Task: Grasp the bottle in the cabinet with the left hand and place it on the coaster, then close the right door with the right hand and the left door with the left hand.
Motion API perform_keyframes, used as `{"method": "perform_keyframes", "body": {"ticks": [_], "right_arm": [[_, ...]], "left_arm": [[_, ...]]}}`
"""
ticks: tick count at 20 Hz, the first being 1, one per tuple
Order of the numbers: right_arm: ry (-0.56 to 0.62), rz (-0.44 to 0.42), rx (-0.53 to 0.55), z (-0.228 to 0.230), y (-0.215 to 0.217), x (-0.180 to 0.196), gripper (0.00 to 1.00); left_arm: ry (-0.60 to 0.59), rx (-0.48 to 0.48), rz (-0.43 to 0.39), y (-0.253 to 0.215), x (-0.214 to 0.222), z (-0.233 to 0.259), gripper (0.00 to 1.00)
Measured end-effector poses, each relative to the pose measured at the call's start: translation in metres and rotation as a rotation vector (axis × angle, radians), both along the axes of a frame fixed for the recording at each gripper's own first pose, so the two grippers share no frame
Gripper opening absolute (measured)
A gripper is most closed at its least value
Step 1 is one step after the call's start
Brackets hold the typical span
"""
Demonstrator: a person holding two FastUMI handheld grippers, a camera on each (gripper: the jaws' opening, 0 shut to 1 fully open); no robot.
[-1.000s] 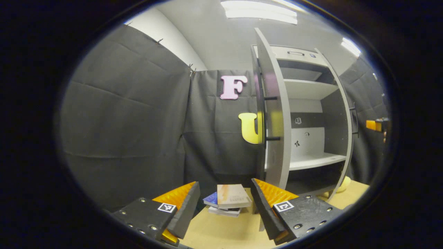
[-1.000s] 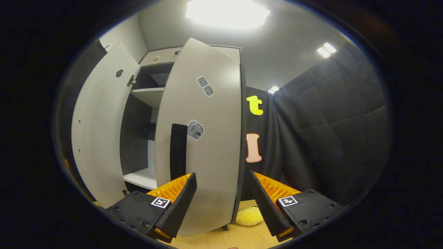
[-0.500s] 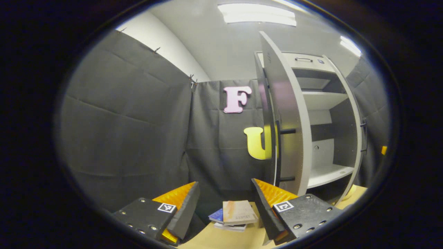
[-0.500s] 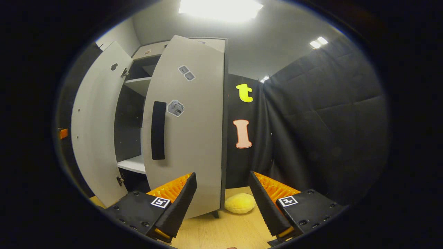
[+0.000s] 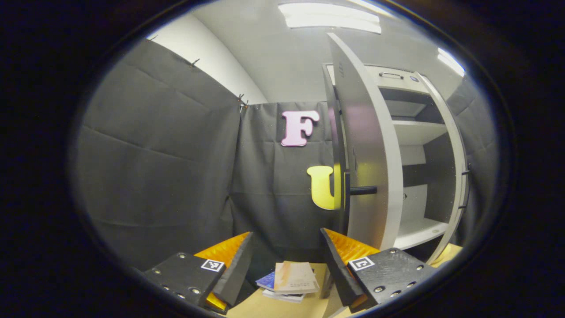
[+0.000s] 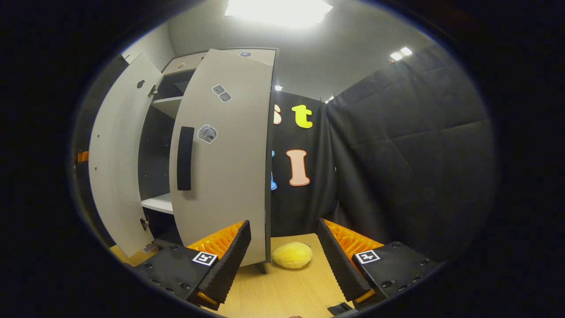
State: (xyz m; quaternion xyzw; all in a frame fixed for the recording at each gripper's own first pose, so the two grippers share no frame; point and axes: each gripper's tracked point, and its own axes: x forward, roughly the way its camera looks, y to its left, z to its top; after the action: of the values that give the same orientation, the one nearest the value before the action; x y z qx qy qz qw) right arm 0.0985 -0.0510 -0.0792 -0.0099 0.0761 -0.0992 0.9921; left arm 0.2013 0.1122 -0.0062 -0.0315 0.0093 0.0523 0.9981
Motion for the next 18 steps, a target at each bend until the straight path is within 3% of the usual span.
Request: {"method": "perform_keyframes", "body": {"ticks": [6,7,8,18], "right_arm": [[0.014,-0.001,-0.009,-0.005,-0.016,-0.004,0.97],[0.016,0.002,-0.016,-0.006,-0.018,-0.005,0.97],[0.016,0.005,-0.022,-0.006,-0.019,-0.006,0.97],[0.032,0.003,-0.019,-0.009,-0.037,-0.013,0.97]], "left_arm": [[-0.002,-0.007,0.002,-0.009,-0.004,0.000,0.93],[-0.004,-0.011,-0.005,-0.013,-0.005,0.001,0.86],[-0.006,-0.017,-0.015,-0.019,-0.006,0.001,0.93],[-0.032,-0.048,-0.071,-0.082,-0.012,0.009,0.93]]}}
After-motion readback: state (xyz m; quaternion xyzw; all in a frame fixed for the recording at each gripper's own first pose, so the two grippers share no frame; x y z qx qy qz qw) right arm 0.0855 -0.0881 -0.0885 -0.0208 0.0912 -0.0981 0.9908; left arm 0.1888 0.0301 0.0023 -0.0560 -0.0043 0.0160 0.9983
